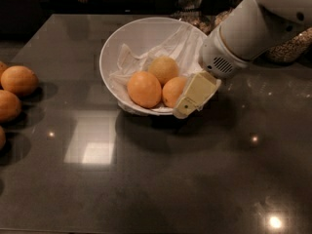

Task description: Pick orange from white bowl

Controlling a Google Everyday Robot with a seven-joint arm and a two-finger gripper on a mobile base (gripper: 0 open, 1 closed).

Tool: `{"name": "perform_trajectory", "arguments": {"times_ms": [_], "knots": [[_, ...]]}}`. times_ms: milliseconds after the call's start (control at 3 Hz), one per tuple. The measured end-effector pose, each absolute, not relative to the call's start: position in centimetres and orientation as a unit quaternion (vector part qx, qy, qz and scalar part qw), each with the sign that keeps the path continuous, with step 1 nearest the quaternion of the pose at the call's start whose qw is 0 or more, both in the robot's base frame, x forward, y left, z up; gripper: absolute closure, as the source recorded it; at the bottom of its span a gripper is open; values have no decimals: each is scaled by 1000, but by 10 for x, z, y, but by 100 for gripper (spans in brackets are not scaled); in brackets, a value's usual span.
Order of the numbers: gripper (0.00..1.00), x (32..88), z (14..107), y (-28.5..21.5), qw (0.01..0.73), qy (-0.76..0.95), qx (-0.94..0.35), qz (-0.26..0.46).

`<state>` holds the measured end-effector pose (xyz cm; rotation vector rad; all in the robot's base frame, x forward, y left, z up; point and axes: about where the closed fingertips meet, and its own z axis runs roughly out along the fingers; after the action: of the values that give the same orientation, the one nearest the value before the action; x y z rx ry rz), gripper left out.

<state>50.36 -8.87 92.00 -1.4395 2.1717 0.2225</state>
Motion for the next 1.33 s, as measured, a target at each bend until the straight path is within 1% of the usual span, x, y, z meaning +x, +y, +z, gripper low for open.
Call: {"name": "perform_trajectory", "arguments": {"times_ms": [333,667,1000,1333], "knots": [[0,513,916,-85,273,801,-527,76],[17,521,913,-84,283,799,-527,68],[27,526,911,-83,289,796,-527,65],[27,527,912,-81,293,794,-529,66]]}}
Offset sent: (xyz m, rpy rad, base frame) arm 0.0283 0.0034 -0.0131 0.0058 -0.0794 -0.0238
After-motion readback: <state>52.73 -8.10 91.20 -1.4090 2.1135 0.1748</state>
